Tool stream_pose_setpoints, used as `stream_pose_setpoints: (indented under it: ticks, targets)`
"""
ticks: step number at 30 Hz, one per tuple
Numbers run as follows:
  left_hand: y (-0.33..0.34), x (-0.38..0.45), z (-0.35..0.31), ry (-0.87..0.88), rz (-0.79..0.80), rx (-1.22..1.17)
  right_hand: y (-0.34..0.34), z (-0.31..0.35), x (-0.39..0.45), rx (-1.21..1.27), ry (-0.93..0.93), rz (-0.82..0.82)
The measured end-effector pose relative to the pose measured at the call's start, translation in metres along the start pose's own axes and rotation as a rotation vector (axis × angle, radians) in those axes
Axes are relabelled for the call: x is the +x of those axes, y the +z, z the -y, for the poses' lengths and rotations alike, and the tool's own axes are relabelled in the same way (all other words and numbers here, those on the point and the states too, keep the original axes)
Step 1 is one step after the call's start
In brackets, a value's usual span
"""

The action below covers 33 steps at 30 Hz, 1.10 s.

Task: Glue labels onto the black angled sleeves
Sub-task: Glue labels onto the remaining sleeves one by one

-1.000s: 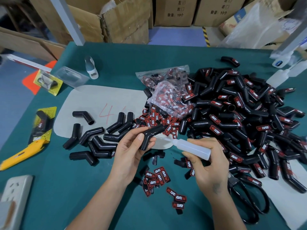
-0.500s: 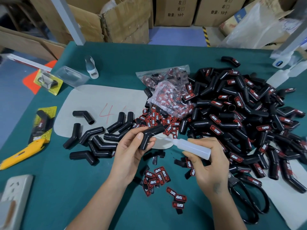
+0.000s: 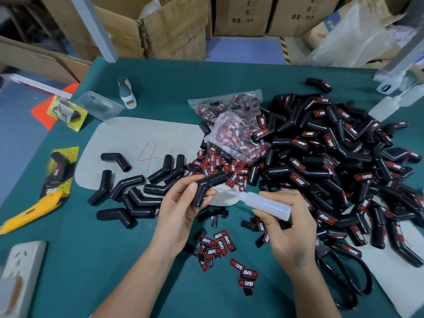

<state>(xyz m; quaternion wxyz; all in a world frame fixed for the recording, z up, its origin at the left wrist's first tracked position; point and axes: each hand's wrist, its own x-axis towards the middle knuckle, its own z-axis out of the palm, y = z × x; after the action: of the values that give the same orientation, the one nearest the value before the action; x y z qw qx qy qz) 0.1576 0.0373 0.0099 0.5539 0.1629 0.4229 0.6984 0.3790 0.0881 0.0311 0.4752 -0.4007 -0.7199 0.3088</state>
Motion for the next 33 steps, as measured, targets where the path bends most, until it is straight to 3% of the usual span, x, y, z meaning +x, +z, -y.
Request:
stream_pose_setpoints:
  ticks: [33]
  targets:
    - [0.0031, -0.0021, -0.0045, 0.020, -0.015, 0.014, -0.0021, -0.0017, -0.0009, 0.006, 0.002, -0.019]
